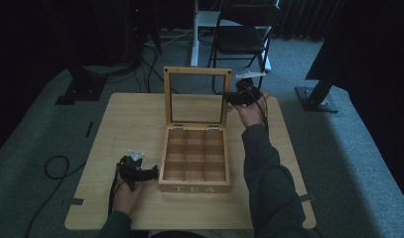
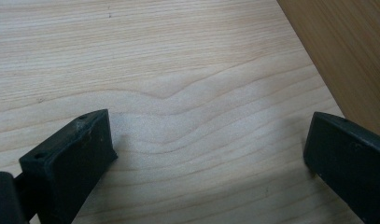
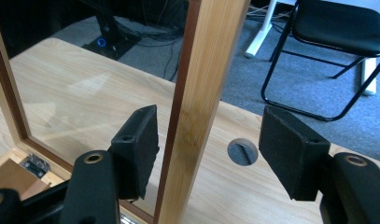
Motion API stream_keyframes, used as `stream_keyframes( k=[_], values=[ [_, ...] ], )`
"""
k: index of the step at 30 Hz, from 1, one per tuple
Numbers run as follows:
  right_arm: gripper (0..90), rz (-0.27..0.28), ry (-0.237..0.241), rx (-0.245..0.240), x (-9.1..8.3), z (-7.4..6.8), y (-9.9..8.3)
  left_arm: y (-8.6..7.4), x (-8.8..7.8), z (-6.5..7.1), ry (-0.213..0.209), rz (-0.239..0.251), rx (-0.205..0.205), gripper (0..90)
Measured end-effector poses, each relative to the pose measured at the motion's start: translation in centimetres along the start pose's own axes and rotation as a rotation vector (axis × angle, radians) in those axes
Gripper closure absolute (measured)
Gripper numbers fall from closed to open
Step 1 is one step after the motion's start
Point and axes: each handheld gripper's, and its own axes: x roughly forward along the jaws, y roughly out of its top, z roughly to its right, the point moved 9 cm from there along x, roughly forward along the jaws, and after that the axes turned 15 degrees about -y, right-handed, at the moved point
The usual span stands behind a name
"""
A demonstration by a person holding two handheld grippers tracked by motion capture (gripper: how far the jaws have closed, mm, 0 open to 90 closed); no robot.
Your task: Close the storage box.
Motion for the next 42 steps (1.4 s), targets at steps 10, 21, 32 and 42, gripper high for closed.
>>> stream_keyframes(
  k=[10, 21, 32, 42],
  values=[
    [33.7, 0.006, 0.049, -0.016, 0.9, -0.5, 1.4, 0.0, 0.0, 0.0, 0.0, -0.001, 0.001, 1.6],
    [35.0, 0.052, 0.086, -0.001, 1.4, -1.4, 3.8, 0.0, 0.0, 0.0, -0.001, -0.003, 0.003, 1.6],
    [36.1, 0.045, 0.114, 0.051, 2.2, -0.9, 4.5, 0.0, 0.0, 0.0, -0.001, -0.002, 0.001, 1.6],
    [39.1, 0.056, 0.15, 0.055, 2.1, -1.5, 4.6, 0.0, 0.0, 0.0, -0.001, -0.002, 0.002, 1.6]
  ],
)
